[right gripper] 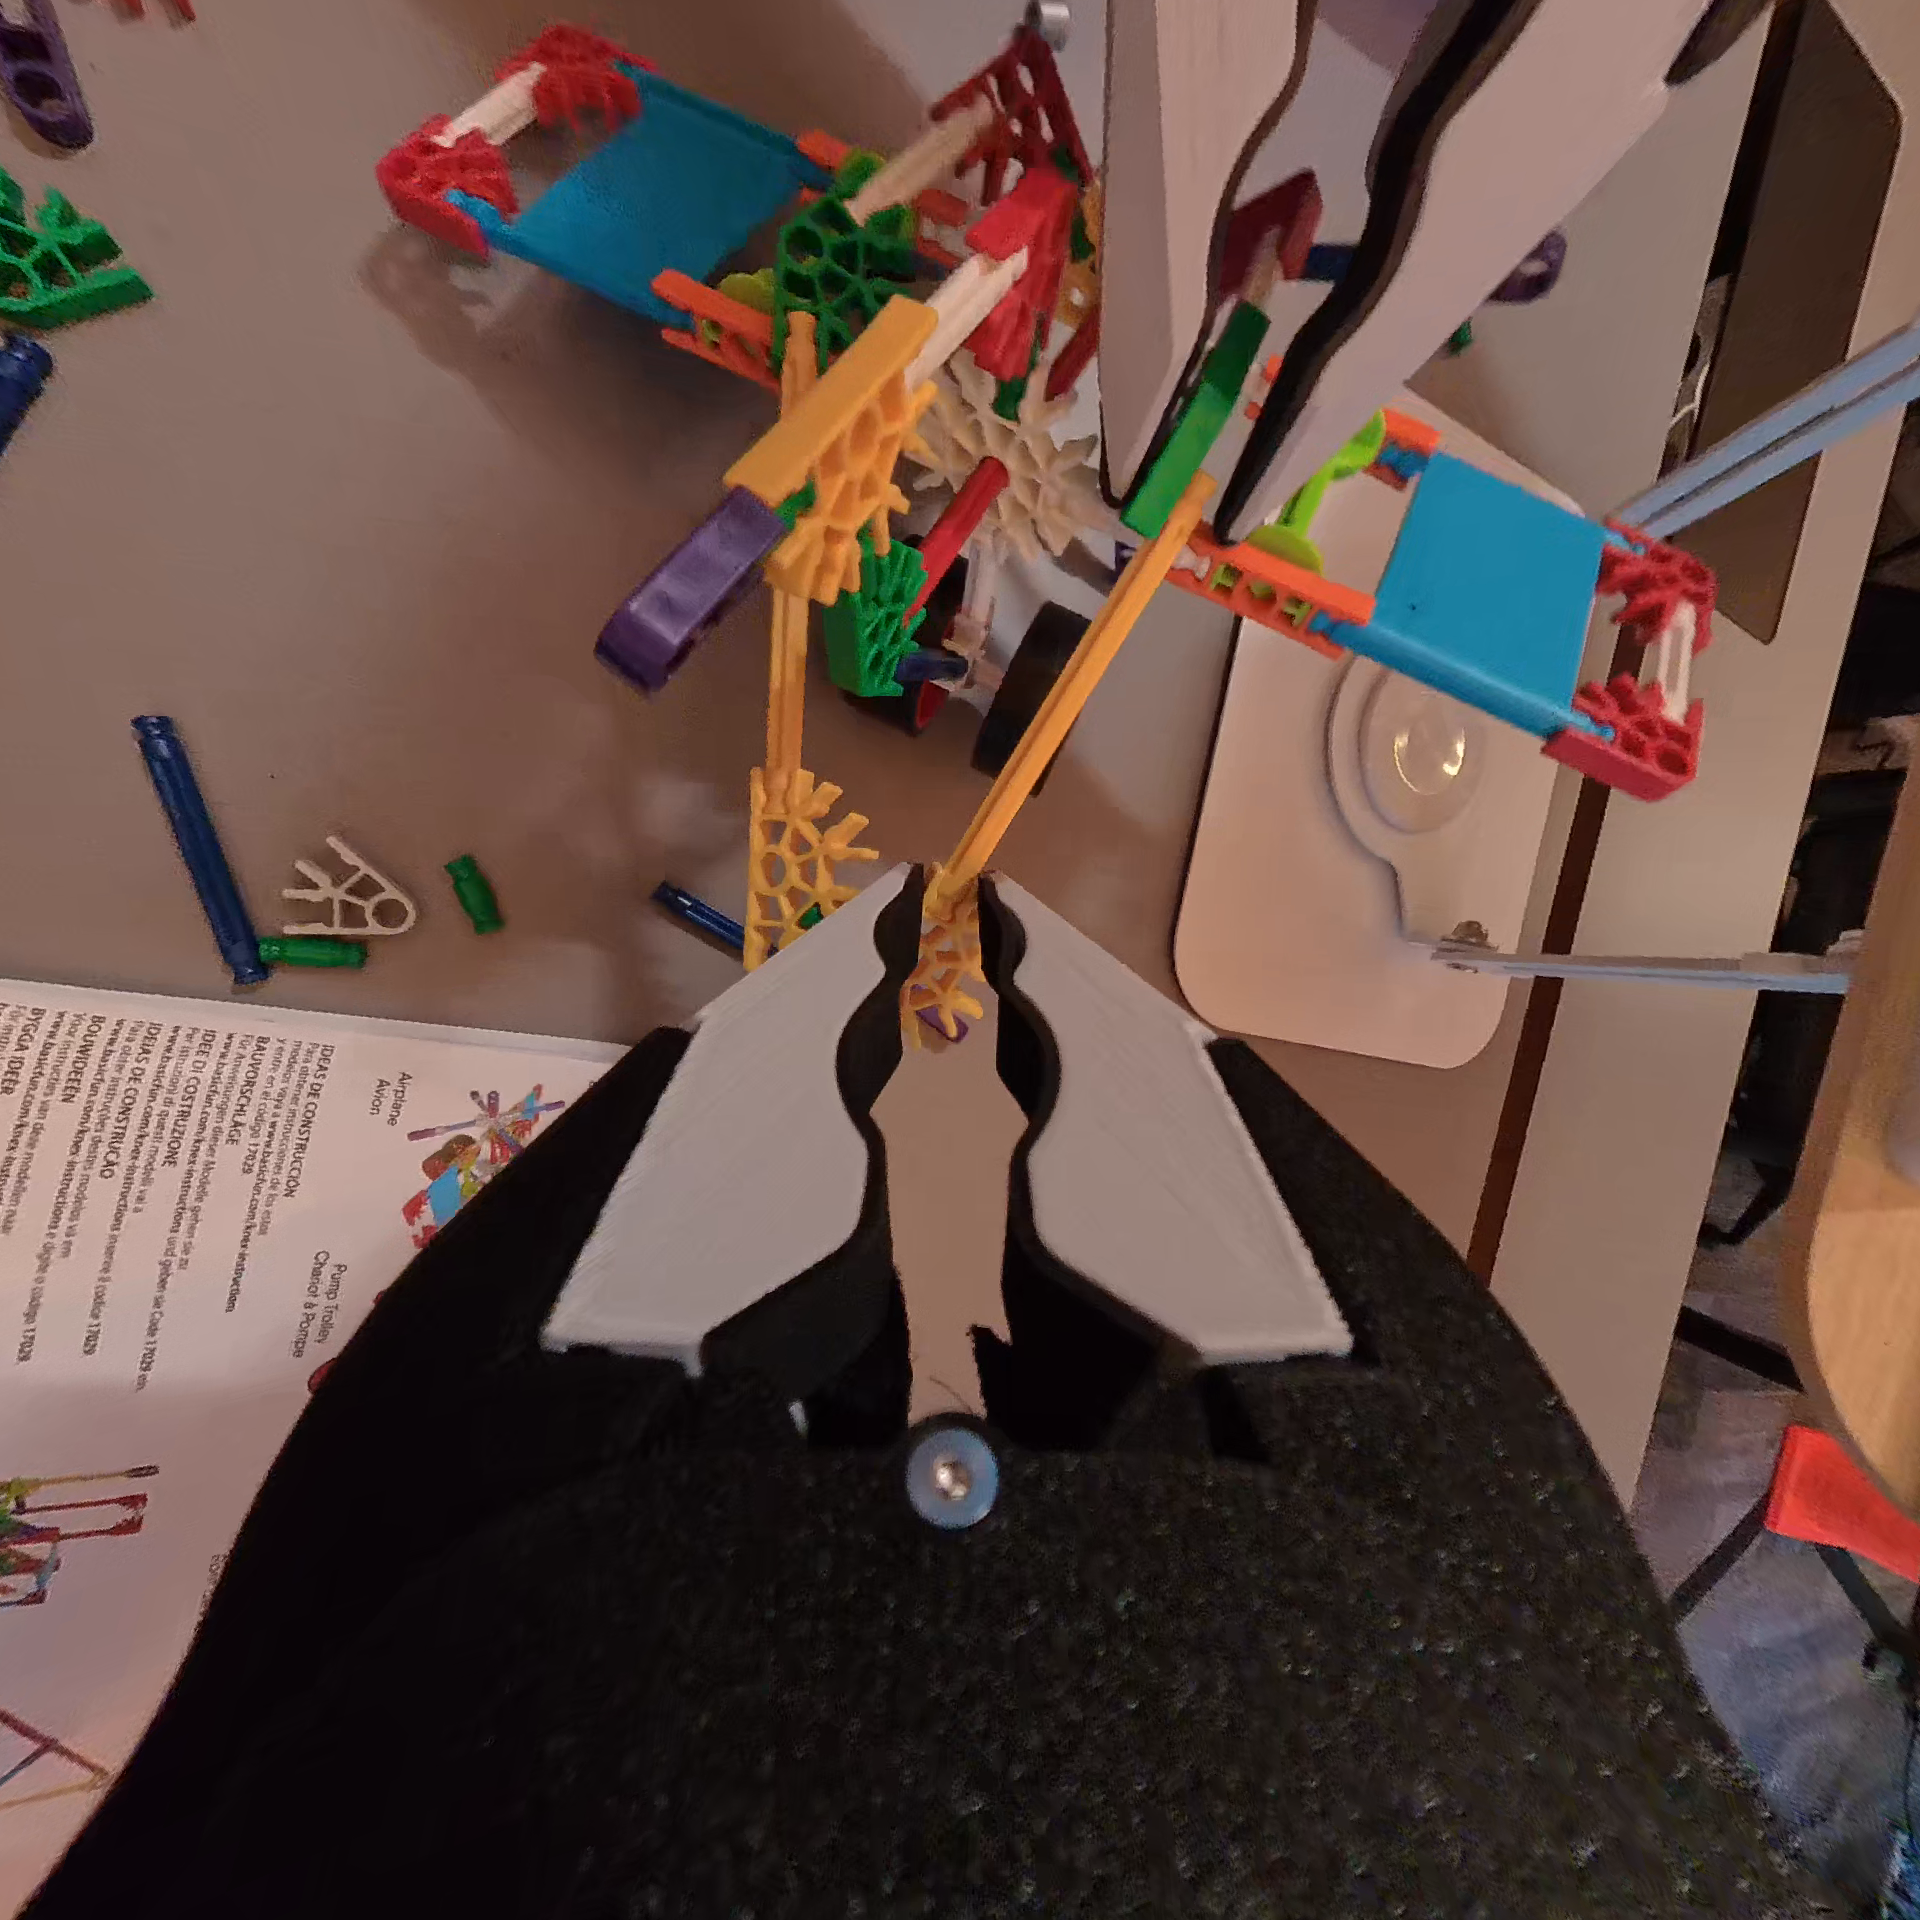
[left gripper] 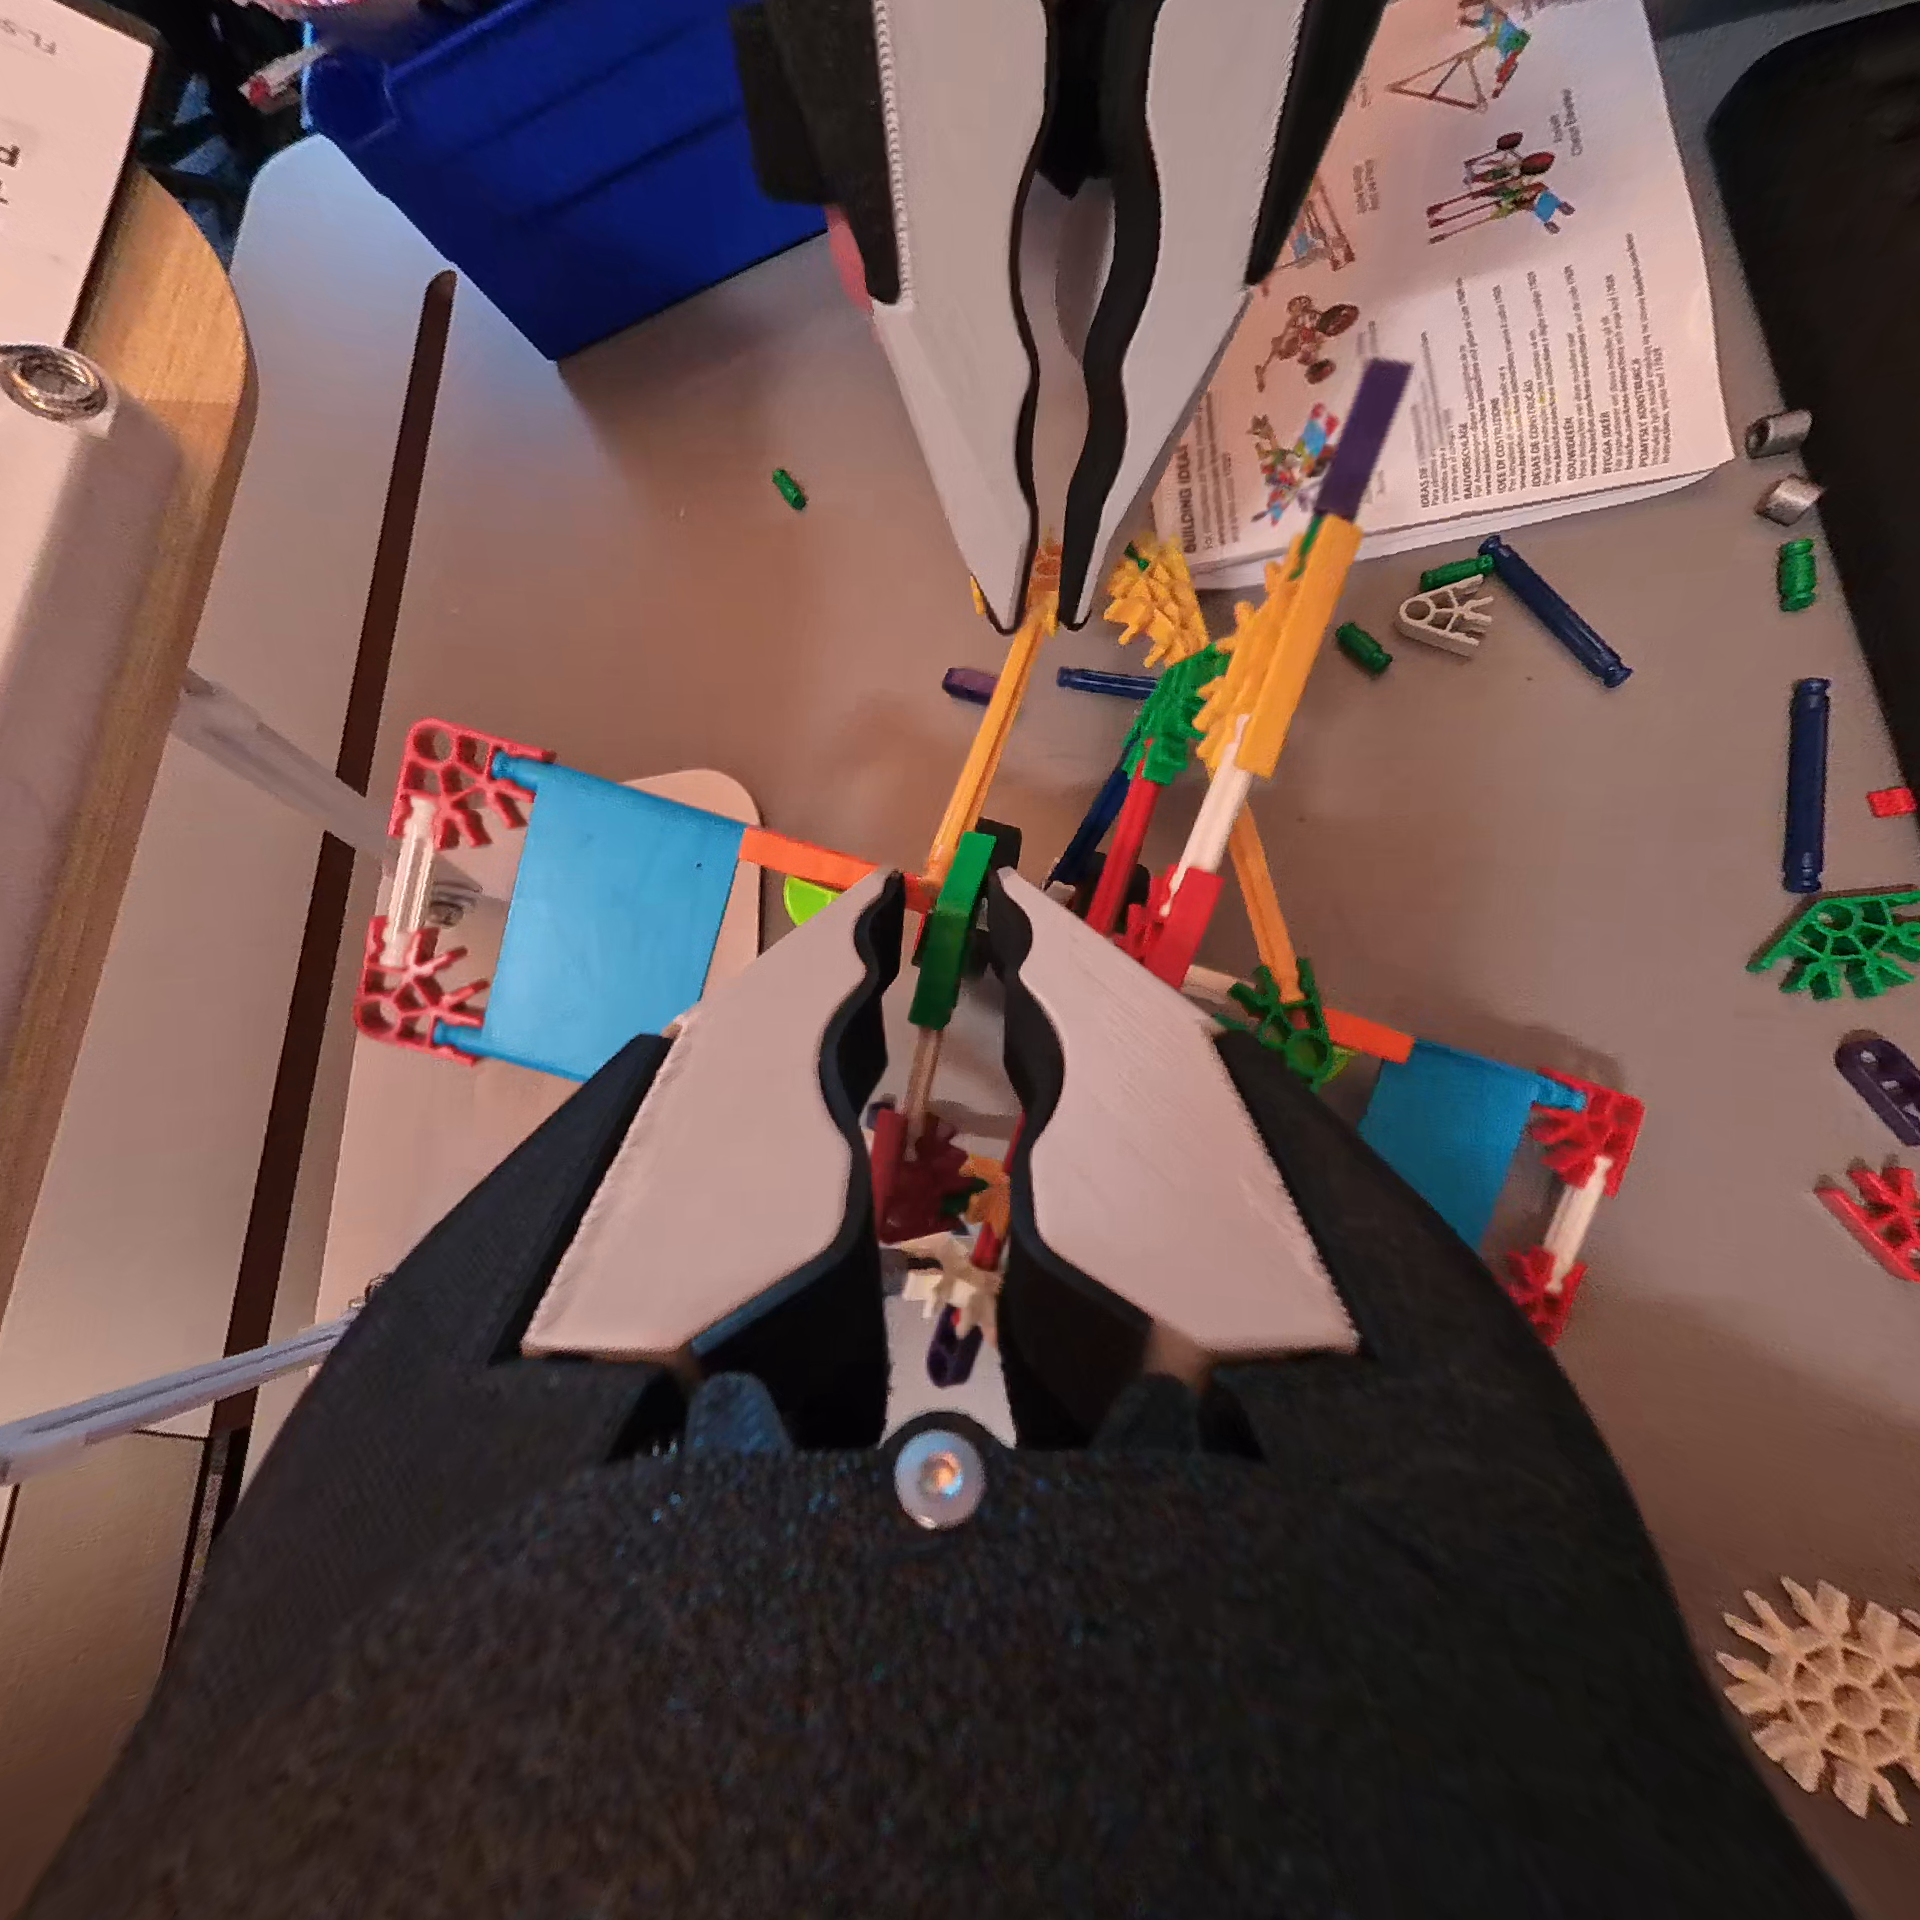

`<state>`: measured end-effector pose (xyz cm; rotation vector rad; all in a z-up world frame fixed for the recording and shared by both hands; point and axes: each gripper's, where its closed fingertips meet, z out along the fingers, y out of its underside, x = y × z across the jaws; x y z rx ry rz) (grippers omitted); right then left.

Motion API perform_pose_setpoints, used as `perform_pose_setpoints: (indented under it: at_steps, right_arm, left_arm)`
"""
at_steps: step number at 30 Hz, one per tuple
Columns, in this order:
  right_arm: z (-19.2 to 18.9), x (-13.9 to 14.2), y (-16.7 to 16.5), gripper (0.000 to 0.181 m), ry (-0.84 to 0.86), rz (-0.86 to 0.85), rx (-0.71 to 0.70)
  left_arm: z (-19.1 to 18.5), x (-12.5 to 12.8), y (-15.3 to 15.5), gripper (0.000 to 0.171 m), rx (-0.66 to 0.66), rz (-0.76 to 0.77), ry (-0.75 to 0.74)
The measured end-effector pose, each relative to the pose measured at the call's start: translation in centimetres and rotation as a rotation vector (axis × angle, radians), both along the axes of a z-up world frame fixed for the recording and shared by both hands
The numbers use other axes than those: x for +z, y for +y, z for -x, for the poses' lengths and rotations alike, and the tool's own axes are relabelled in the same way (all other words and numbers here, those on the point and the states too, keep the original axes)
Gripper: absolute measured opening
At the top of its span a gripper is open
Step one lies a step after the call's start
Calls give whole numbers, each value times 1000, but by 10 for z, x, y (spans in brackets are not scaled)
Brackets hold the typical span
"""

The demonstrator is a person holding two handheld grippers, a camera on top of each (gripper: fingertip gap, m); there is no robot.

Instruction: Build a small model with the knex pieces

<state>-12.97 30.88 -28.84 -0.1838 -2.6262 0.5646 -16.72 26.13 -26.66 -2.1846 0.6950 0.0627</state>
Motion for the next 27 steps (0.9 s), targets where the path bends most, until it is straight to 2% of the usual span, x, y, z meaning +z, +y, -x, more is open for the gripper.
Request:
perform_pose_setpoints:
  at_steps: [9, 27]
  right_arm:
    - [-3, -4, 3, 10, -13, -38, -5]
    - [-8, -8, 12, 10, -99, -35, -64]
  left_arm:
    - [-8, 0, 2, 11, -33, 0, -41]
    - [-9, 0, 7, 10, -16, -16, -103]
